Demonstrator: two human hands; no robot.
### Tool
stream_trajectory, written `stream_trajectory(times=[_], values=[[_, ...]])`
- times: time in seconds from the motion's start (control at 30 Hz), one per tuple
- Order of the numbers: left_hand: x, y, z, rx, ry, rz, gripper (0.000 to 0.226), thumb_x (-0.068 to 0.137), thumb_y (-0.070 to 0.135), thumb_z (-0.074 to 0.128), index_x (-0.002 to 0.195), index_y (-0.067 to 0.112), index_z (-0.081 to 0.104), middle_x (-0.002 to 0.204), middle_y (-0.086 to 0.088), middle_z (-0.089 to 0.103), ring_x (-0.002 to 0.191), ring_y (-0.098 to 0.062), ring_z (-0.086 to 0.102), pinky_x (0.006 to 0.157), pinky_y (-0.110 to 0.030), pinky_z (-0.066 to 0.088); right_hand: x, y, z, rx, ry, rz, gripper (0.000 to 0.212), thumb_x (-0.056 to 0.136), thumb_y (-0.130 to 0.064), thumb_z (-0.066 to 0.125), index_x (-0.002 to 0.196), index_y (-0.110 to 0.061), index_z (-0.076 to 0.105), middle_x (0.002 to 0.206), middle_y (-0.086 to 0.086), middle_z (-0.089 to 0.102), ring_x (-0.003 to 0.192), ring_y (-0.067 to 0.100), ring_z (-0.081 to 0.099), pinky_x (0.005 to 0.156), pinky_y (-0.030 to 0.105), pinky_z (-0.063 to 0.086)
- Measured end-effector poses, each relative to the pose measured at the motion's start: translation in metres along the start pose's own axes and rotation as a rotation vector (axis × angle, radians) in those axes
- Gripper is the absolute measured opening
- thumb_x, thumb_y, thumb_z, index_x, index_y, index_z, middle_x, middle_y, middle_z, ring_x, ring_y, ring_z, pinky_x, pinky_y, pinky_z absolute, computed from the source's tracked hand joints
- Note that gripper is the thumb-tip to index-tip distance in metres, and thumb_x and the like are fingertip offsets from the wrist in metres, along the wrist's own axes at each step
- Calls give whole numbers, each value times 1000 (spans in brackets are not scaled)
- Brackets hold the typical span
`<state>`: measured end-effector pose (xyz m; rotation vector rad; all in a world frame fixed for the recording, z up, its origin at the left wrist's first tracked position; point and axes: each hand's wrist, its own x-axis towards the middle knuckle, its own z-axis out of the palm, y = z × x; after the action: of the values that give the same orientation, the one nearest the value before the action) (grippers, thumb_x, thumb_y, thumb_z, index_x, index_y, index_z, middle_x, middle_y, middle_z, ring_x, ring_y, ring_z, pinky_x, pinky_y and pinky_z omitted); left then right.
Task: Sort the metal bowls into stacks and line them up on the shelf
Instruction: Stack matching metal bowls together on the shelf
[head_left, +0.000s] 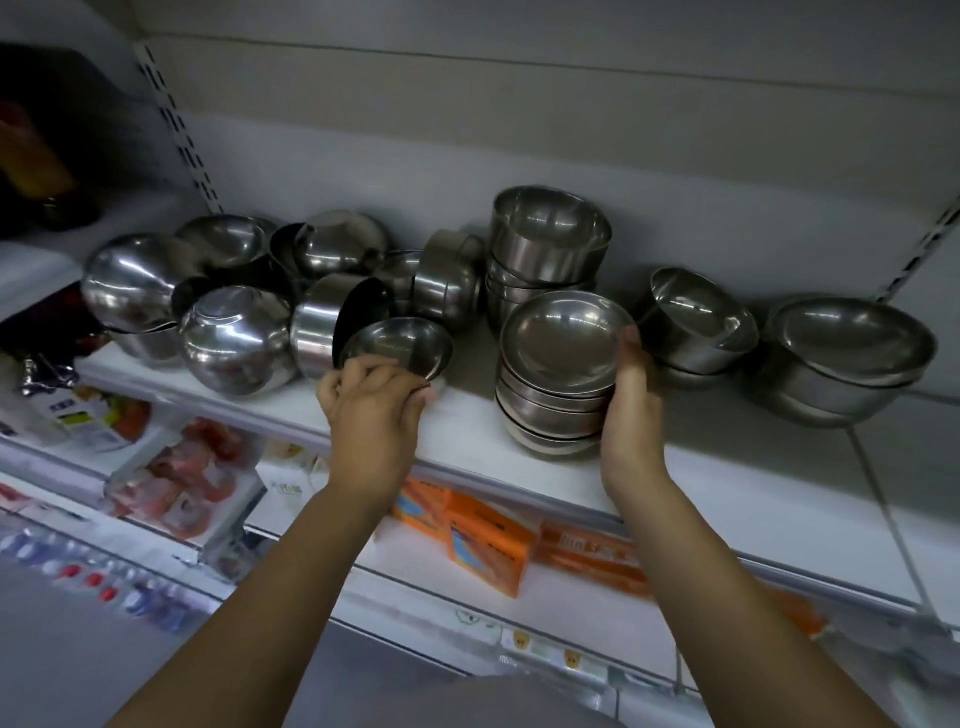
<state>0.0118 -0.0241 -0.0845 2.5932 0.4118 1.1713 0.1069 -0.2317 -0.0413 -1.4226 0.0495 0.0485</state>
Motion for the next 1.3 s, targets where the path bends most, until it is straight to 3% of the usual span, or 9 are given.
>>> stream_trajectory(times=[0.2,0.33,0.47,0.63,0.77,0.9,1.0,1.2,1.3], values=[[0,17,-10,-307,44,-153,3,88,17,77,90,19,78,89,18,66,103,-4,50,99,-40,40,2,-1,-1,12,-37,5,49,99,-58,48,137,-29,59,130,-10,64,115,4,58,92,22,41],[6,37,-25,-589,83,-257,22,91,17,74,89,38,69,92,21,65,103,1,55,91,-21,47,3,-1,-1,22,-53,-18,47,101,-56,46,139,-31,57,131,-13,61,108,-6,55,87,14,39],[24,61,-39,-751,84,-222,16,92,23,71,91,38,69,92,25,66,101,-8,60,88,-18,46,3,0,-1,15,-87,-9,53,98,-62,47,141,-32,56,138,-14,60,124,3,55,110,27,38],[42,87,-40,-903,-67,-130,17,93,14,71,93,31,71,93,14,69,101,-10,62,90,-17,46,2,-2,-5,7,-136,61,67,90,-74,46,141,-31,57,139,-11,61,128,8,54,114,35,37],[44,94,-30,-827,-181,-15,5,90,36,65,92,35,70,94,15,69,105,-13,58,91,-22,47,1,-9,-9,-12,-161,61,92,75,-90,43,146,-33,51,149,-9,53,137,10,47,118,36,32],[42,94,-18,-643,-192,169,20,92,38,63,93,23,76,95,28,64,109,-5,49,95,-47,44,3,-12,-11,-23,-171,54,104,62,-101,44,142,-35,55,144,-10,58,134,10,52,119,42,35],[39,91,-11,-583,-163,263,21,94,36,63,94,20,77,98,24,66,111,-16,50,94,-53,42,5,-11,-13,-39,-184,48,103,61,-102,43,138,-34,59,138,-9,63,129,11,57,117,44,38],[30,91,-5,-578,-140,244,24,90,38,64,99,23,80,119,16,60,117,-16,42,97,-53,43,-5,-15,-14,-76,-210,13,97,66,-99,45,138,-34,56,134,-8,65,126,11,59,113,43,41],[24,93,-11,-657,-191,141,36,87,45,67,121,31,70,142,7,51,132,-10,37,112,-29,37,-8,-21,-13,-76,-163,-2,90,67,-97,44,138,-42,53,140,-13,59,129,9,55,114,39,39]])
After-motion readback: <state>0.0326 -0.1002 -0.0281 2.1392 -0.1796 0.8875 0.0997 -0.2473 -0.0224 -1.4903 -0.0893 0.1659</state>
